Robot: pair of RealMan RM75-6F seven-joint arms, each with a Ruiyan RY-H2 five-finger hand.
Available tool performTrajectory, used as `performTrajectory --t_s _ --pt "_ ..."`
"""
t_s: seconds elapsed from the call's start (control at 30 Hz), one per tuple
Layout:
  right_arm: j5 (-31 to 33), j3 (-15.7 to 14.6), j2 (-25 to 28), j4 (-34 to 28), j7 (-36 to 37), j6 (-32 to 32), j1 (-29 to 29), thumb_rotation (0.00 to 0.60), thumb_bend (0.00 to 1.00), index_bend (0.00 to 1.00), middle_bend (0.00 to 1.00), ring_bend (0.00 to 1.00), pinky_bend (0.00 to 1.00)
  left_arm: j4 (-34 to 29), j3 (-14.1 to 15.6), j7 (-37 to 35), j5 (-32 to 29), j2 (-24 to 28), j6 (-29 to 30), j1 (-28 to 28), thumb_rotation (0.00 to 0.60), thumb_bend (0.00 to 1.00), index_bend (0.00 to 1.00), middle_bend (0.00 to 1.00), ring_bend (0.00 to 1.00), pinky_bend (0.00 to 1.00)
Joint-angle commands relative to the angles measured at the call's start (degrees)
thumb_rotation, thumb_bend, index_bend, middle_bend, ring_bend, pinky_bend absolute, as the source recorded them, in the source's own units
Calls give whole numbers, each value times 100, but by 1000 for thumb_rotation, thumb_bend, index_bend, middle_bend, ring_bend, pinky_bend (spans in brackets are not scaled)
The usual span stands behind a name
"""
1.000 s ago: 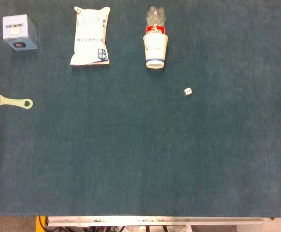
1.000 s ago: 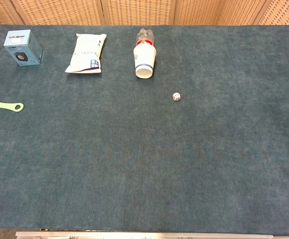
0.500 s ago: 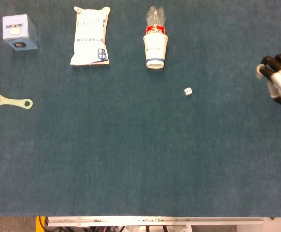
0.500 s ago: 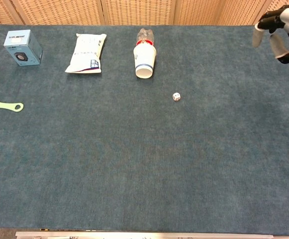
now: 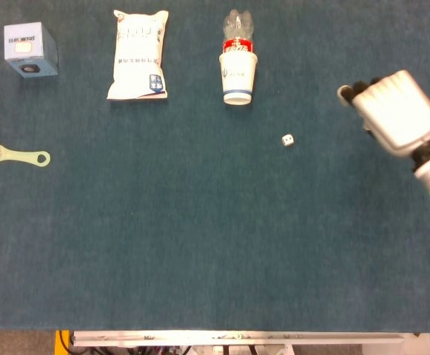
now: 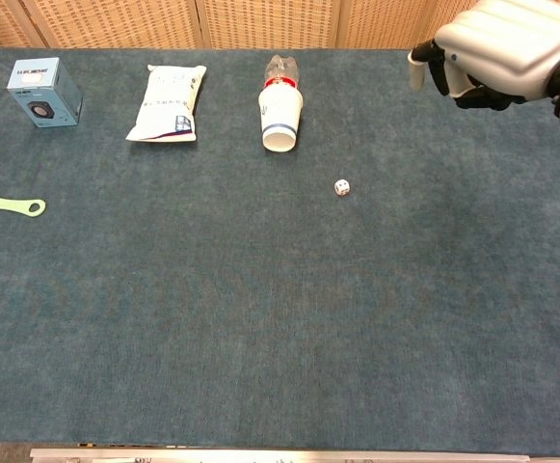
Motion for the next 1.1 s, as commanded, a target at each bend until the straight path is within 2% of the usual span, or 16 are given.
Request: performTrajectory --t_s 0.03,0.27,0.5,0.77,1.1 --pt "487 7 -156 45 -120 -209 325 600 1000 417 617 669 772 54 25 -20 26 -9 -19 -1 600 89 514 382 393 503" --pt "1375 -138 -370 288 -307 -360 848 600 1000 418 685 735 817 103 36 -13 -26 12 -110 -2 600 89 517 382 393 503" --pt "1895 -246 -346 451 -207 -486 1222 600 1000 418 746 782 847 208 73 -174 -16 21 -66 61 600 89 515 383 394 506" --pt "1960 -382 -507 920 79 -558 1469 600 1000 417 743 783 847 337 119 -248 34 -20 1 126 600 89 513 383 394 506" --pt "2168 -510 -869 1557 554 -986 1807 600 1000 417 748 787 848 469 117 -357 -6 -69 -25 158 600 89 512 395 395 507"
